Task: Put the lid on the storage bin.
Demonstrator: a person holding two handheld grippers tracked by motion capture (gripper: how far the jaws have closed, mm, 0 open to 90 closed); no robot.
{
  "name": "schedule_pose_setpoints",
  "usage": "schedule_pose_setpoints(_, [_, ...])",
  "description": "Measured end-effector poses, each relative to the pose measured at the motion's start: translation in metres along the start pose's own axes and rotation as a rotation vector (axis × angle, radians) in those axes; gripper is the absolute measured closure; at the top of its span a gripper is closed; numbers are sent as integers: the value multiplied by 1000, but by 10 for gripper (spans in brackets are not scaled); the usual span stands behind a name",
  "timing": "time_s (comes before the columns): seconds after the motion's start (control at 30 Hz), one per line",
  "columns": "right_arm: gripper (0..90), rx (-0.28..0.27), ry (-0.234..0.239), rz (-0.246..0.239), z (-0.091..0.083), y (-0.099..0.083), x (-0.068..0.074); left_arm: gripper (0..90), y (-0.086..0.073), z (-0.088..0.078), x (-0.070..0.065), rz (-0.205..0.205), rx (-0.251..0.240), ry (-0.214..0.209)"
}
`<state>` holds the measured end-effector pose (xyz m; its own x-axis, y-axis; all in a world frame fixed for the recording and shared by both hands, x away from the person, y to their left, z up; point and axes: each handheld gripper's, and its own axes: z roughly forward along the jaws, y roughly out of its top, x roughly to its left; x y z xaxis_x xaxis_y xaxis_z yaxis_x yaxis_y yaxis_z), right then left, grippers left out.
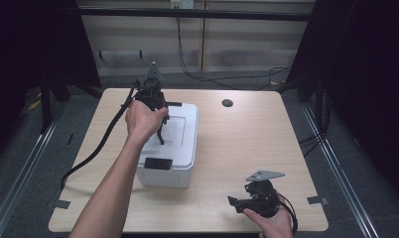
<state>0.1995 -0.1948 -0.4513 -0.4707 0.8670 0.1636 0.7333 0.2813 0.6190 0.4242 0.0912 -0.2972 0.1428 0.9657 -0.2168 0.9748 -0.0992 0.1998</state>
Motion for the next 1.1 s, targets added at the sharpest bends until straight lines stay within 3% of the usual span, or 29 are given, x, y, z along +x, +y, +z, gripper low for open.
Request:
schedule_pose_setpoints(0.17, [261, -1, 0, -2, 0, 0, 0, 848, -1, 6, -2, -6, 12, 34])
schedule_pose_setpoints(0.7, [261, -1, 0, -5, 0, 0, 0, 806, 2, 6, 0, 20, 20, 14])
schedule_pose_setpoints(0.93, [261, -2, 1, -10, 0, 0, 0, 710, 2, 5, 5, 41, 6, 11])
schedule_pose_setpoints(1.1, [260, 1, -1, 0, -1, 0, 0, 562, 3, 3, 9, 76, 21, 15])
